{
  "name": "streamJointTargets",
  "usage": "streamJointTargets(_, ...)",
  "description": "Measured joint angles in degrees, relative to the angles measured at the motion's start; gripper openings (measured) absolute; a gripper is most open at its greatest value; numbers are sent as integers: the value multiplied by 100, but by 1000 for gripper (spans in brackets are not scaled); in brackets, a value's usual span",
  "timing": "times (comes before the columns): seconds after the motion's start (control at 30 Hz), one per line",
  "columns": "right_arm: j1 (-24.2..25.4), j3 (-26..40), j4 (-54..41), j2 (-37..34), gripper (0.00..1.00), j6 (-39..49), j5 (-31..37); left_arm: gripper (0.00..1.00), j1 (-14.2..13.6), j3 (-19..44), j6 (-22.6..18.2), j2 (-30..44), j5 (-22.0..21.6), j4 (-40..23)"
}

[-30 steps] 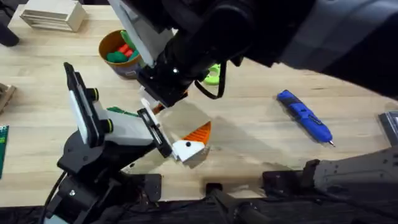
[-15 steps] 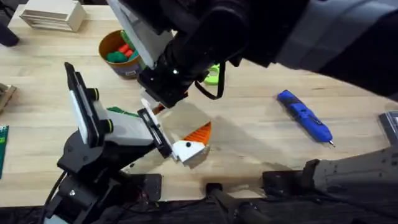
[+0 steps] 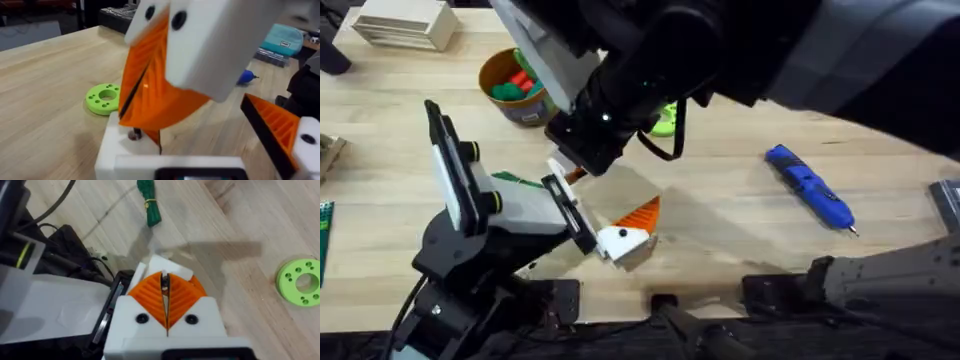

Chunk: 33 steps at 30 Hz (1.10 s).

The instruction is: Pick up the gripper from the table and insert it into the empty holder that is missing its gripper. Then pick up a screw, insert it into the mounting hole, and use the screwdriver to tighten it. Finally, clean up the table by picking up the vegetable and placing it into the bucket.

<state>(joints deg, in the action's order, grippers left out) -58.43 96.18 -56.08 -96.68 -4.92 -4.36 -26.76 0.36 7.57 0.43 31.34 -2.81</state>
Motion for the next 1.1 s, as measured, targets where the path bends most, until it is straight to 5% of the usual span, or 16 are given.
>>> streamJointTargets(1.1,0,11,10,-70,7,177,4,987,0,0,0,0,9,0)
